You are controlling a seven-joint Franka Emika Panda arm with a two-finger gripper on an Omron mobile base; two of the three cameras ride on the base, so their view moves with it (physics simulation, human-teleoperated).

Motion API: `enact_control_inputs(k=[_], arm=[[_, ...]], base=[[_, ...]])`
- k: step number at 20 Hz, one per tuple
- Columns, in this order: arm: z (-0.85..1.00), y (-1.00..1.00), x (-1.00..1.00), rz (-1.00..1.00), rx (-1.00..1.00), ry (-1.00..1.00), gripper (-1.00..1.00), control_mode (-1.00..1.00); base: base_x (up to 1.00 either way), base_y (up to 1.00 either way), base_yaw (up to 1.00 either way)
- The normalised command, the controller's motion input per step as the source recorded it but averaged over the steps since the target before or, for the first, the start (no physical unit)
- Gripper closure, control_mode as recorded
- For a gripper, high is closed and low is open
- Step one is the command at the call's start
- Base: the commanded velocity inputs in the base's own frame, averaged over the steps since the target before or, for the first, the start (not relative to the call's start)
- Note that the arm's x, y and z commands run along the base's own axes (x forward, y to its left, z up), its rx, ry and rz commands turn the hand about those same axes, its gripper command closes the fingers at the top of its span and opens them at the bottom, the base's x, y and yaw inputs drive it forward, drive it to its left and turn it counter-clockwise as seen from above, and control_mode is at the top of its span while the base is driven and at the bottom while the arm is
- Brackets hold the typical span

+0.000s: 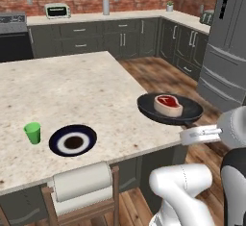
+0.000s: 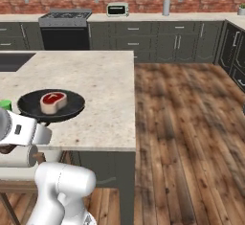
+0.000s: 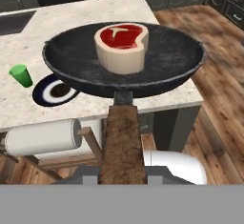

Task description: Pick up the pan with the steak in it and place it on the dining table. Then place the steak on the plate.

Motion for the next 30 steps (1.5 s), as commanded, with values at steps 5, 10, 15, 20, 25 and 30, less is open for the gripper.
enact_control_inputs(k=[5, 10, 15, 20, 25, 30], arm=[[-0.33, 0.24, 0.81, 0.0, -0.08, 0.07, 1.0, -1.0], [-0.38, 0.15, 0.85, 0.02, -0.08, 0.08, 1.0, -1.0], [-0.4, -0.01, 0.55, 0.1, -0.01, 0.07, 1.0, -1.0], [-0.44, -0.04, 0.46, 0.14, 0.0, 0.02, 1.0, -1.0], [-0.44, 0.0, 0.59, 0.11, 0.0, 0.0, 1.0, -1.0], [-0.42, 0.0, 0.76, 0.09, 0.0, 0.0, 1.0, -1.0]], base=[[0.0, 0.0, 0.0], [0.0, 0.0, 0.0], [0.0, 0.0, 0.0], [0.0, 0.0, 0.0], [0.0, 0.0, 0.0], [0.0, 0.0, 0.0]])
